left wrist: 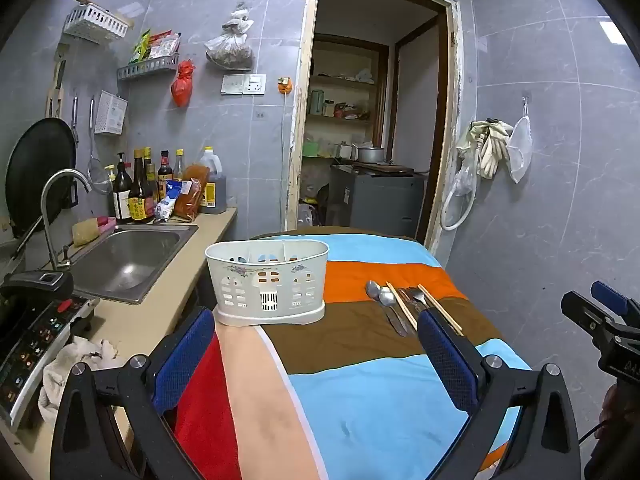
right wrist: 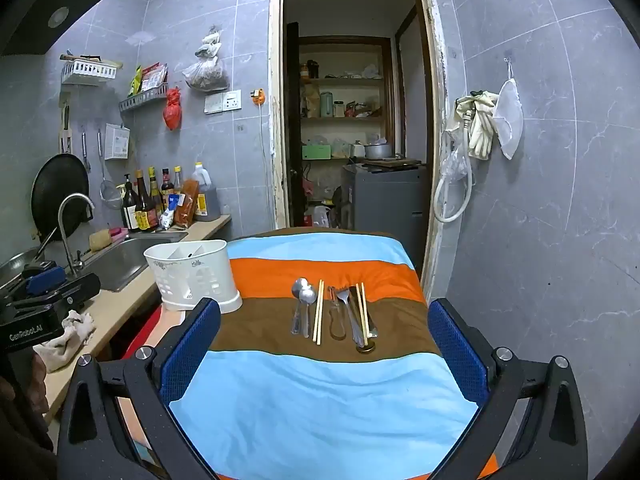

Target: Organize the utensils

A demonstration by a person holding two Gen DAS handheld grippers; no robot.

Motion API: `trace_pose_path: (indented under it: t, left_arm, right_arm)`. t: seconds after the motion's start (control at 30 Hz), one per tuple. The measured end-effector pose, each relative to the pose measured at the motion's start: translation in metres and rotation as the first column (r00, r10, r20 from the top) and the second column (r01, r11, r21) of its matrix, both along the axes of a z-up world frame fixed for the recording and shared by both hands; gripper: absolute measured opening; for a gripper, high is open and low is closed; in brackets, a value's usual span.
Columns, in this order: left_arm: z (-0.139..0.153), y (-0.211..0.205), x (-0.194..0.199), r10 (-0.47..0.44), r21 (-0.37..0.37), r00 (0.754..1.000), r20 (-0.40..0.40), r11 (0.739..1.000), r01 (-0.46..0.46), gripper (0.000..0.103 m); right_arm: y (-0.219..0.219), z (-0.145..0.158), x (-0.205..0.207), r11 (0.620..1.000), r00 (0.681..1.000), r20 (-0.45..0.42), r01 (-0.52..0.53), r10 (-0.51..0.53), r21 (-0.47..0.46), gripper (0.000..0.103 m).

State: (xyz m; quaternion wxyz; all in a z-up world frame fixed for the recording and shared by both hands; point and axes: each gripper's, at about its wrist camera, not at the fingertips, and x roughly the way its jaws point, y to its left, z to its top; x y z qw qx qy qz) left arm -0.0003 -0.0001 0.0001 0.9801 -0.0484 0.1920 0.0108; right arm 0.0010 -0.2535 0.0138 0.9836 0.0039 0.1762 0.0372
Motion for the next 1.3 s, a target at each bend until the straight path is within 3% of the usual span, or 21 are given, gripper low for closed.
trace_pose_path:
  t: [1.3]
  left_arm:
    - [0.0047,0.0036,-0.0027,0.009,0.017,1.0,-0.002,1.0,-0.009,0.102]
  right_arm:
    - [0.0033,-0.0016,0.0,1.0,1.0,-0.004,-0.01,0.01,-0.006,0.102]
